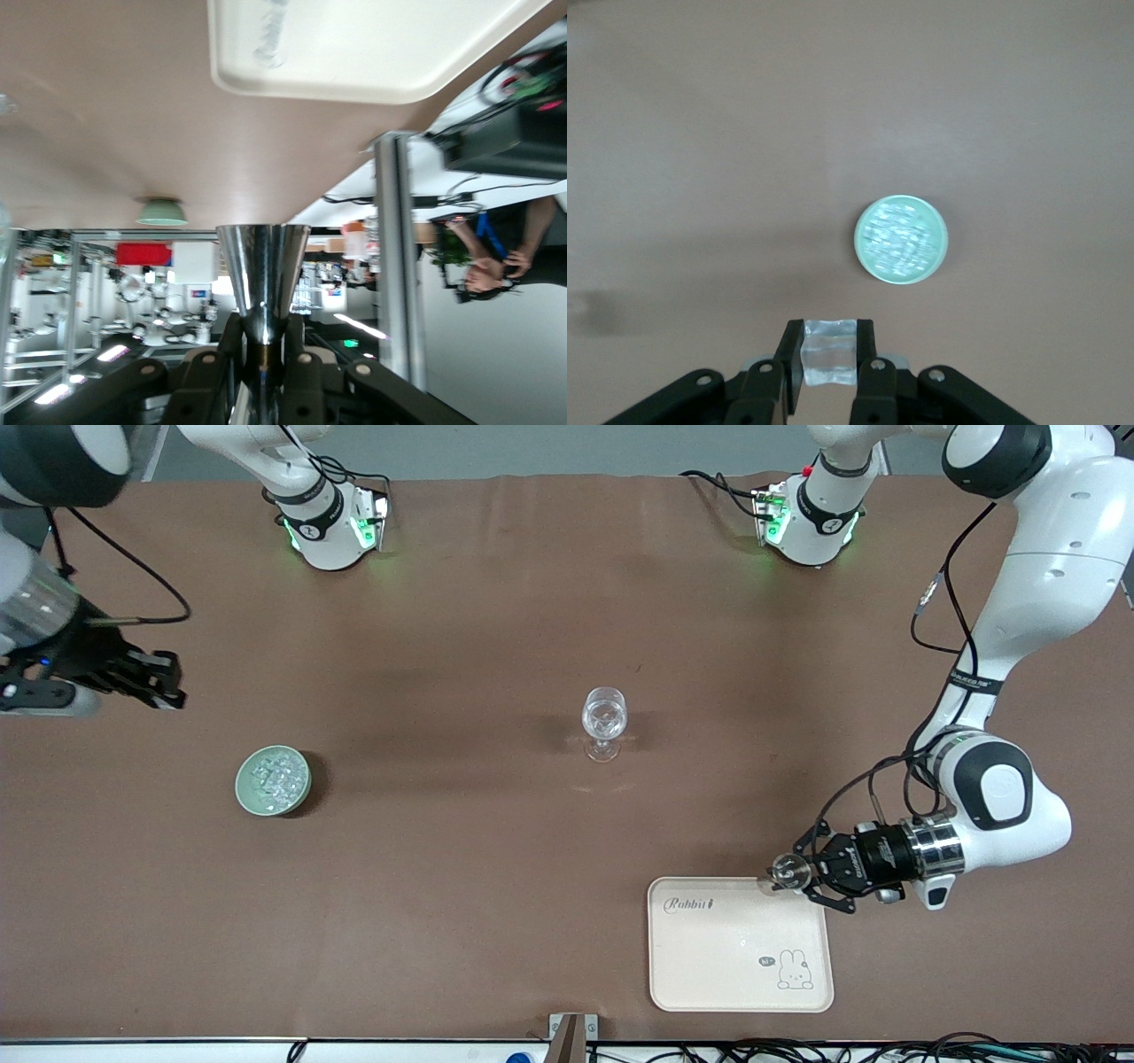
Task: Pour wine and add ice with both arms
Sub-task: 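Carry the ice cube with the right gripper over the wine glass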
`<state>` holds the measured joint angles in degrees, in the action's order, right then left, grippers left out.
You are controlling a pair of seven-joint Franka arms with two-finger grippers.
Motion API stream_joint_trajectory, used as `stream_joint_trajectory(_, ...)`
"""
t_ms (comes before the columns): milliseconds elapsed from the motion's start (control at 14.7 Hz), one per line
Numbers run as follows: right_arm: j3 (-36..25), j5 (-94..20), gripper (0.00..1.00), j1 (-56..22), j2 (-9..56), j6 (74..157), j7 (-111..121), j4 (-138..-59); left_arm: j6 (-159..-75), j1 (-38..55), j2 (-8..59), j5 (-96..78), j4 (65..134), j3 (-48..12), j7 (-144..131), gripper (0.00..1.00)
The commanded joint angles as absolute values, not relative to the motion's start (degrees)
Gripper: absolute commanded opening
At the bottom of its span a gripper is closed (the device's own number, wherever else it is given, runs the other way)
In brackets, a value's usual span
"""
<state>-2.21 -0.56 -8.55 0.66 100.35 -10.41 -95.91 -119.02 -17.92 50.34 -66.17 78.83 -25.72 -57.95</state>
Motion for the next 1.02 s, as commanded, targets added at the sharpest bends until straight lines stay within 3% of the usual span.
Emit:
stream_joint_trajectory(0, -2.37, -0.79, 0.01, -15.18, 4.55, 104.05, -22.45, -93.88, -119.87, -17.31, 55.01, -69.43, 74.19, -24.96, -56.26, 0.01)
stream_joint_trajectory(340, -2.37, -0.62, 0.00, -26.17, 16.24, 104.59, -42.06, -82.72, -127.17, -16.17, 59.41, -75.76, 72.43, -24.87, -53.71, 0.01)
stream_joint_trajectory(680, -2.29, -0.62, 0.01, -35.66, 25.12, 111.69, -57.10, -76.57, -128.50, -16.17, 63.45, -75.94, 71.02, -23.91, -48.96, 0.01)
stream_joint_trajectory(952, -2.29, -0.53, 0.01, -41.30, 29.35, 112.33, -63.27, -74.27, -129.72, -16.08, 66.36, -76.20, 69.26, -23.73, -48.60, 0.01)
